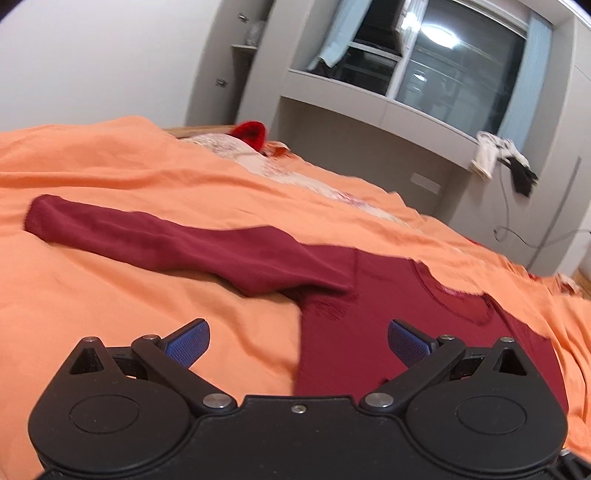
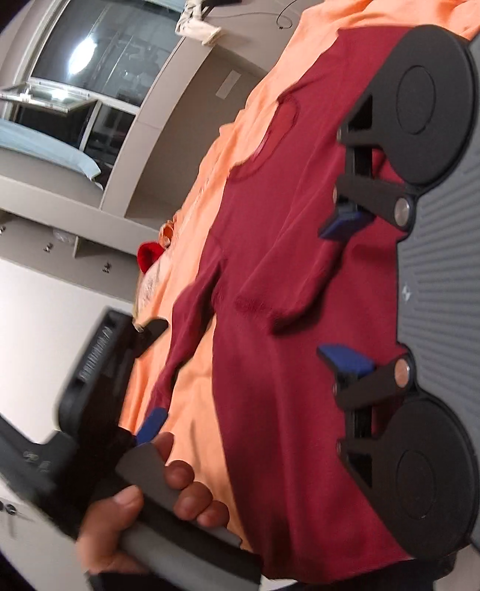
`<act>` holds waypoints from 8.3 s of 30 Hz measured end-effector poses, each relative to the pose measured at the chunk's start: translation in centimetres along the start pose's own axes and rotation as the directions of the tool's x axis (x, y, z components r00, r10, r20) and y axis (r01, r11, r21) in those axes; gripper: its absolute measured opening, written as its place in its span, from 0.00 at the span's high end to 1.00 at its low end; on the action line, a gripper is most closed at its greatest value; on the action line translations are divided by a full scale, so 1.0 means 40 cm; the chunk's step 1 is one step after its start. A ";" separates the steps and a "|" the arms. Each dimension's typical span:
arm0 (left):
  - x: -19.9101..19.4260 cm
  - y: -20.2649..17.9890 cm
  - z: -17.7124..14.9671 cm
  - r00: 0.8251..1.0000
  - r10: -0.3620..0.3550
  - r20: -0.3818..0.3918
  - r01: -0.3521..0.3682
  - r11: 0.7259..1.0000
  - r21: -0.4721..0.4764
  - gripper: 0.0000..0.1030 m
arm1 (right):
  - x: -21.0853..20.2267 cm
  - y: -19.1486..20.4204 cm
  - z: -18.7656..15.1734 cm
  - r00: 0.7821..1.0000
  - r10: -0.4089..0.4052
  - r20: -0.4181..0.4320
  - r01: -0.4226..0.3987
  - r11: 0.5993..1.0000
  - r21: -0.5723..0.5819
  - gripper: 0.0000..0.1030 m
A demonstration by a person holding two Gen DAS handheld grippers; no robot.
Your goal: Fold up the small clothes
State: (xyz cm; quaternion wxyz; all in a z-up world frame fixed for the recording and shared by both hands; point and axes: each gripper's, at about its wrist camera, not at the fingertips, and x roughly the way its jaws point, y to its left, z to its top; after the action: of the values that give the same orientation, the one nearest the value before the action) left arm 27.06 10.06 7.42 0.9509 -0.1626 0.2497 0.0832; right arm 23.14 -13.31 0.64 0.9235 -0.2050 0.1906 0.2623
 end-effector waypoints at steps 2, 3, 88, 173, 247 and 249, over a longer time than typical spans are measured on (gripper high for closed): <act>0.011 -0.021 -0.014 0.999 -0.029 -0.024 0.029 0.999 0.029 0.01 | -0.037 -0.048 -0.022 0.999 -0.048 0.018 0.048 0.998 0.036 0.15; 0.016 -0.030 -0.021 0.999 -0.041 -0.036 0.043 0.998 0.043 0.01 | -0.052 -0.071 -0.031 0.997 -0.080 0.023 0.079 0.995 0.054 0.13; 0.089 0.504 0.107 0.952 0.285 0.109 -0.206 0.862 -0.463 0.08 | -0.102 -0.382 -0.162 0.980 0.113 0.167 -0.198 0.679 0.707 0.00; 0.059 -0.197 -0.173 0.843 -0.519 -0.140 0.518 0.715 0.470 0.28 | -0.058 -0.346 -0.129 0.993 -0.100 0.059 0.043 0.790 0.612 0.00; 0.014 0.007 -0.102 0.981 -0.194 0.009 0.188 0.960 0.208 0.01 | -0.182 -0.163 -0.143 0.991 -0.010 0.130 -0.023 0.968 0.250 0.00; -0.034 -0.005 -0.131 0.974 -0.225 0.036 0.210 0.948 0.239 0.01 | -0.214 -0.136 -0.159 0.990 -0.017 0.140 -0.013 0.977 0.214 0.00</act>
State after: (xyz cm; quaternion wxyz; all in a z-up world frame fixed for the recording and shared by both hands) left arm 23.57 7.93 3.86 0.9742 -0.0733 0.2082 -0.0472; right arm 17.88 -24.07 0.72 0.9516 -0.0856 0.1518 0.2531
